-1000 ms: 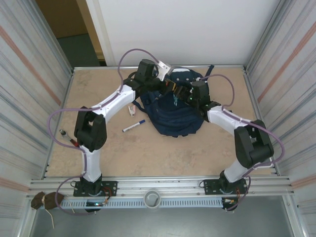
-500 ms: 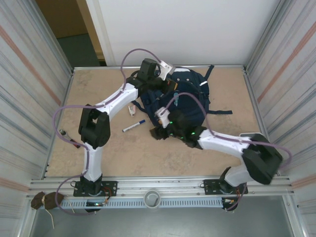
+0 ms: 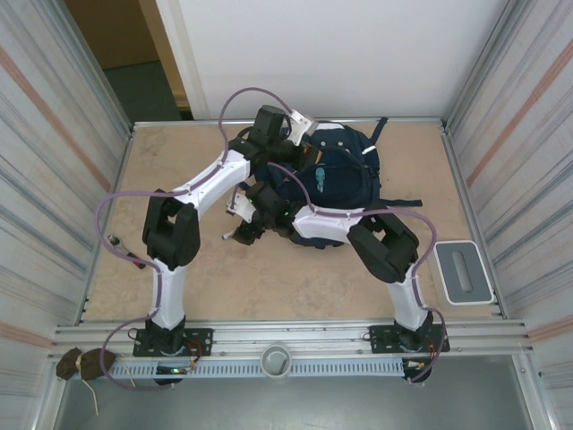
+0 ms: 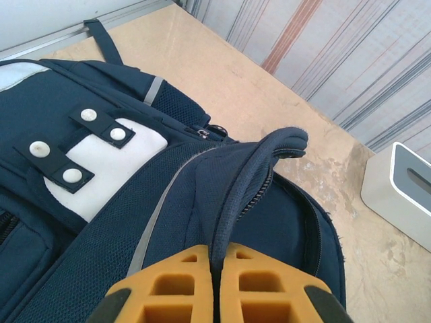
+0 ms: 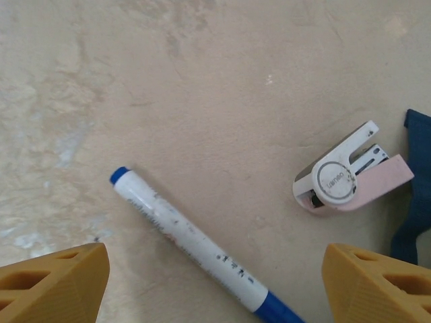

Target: Pack the student bag

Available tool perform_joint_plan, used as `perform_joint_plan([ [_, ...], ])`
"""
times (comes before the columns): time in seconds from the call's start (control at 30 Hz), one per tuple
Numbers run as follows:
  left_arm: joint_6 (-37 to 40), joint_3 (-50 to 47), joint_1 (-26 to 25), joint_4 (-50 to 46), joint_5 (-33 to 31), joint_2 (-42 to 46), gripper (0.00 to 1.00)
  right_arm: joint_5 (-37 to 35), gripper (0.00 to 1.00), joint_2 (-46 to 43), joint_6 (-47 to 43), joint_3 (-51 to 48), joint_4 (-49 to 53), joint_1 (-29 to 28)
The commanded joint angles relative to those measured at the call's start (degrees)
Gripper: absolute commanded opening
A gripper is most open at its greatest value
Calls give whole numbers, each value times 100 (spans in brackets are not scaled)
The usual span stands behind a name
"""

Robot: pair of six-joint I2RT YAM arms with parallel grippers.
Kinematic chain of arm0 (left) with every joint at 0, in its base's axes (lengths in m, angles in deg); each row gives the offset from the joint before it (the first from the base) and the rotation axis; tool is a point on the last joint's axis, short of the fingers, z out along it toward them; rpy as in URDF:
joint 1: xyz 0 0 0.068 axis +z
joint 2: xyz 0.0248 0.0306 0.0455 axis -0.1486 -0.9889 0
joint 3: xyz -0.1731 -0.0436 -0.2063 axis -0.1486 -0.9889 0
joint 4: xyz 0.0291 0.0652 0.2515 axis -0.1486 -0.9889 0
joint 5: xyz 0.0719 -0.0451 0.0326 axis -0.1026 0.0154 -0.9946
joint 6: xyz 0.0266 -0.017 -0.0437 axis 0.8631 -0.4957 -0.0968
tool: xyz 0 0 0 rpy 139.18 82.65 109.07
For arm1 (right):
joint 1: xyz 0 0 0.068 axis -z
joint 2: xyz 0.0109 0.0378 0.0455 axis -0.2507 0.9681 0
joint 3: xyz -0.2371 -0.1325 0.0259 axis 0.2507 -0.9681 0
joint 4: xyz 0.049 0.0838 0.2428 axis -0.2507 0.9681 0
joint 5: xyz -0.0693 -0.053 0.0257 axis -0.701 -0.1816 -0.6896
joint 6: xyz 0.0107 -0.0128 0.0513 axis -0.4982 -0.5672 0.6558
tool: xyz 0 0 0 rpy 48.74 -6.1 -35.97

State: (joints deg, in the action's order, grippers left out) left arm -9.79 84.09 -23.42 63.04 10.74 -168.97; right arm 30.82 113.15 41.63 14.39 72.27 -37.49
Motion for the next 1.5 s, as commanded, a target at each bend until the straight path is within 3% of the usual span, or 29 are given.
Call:
perform_joint_plan([
  [0.0, 120, 182, -30, 256, 113, 39, 0, 367, 82, 403, -336, 485, 615, 111],
  [0.23, 217, 119, -46, 293, 156, 75, 0, 350, 80, 1141, -469, 1386, 1364, 131],
  [0.47, 261, 90, -47, 285, 143, 101, 0, 526, 70, 1521, -518, 1999, 2185, 105],
  [0.87, 316, 41, -47, 290, 75, 171, 0, 230, 22, 1230, -610, 1783, 2646, -19],
  [1.07, 299, 46, -47, 294, 3, 207, 0, 222, 5, 252, -202, 708, 2107, -89],
  [1.3, 212, 222, -20, 186, -6, 172, 0, 175, 2, -1958, 1021, -1543, 1034, -32],
  [1.47, 177, 188, -3, 214, 11, 232, 0, 351, 2, -3686, 2009, -2713, 979, 464],
])
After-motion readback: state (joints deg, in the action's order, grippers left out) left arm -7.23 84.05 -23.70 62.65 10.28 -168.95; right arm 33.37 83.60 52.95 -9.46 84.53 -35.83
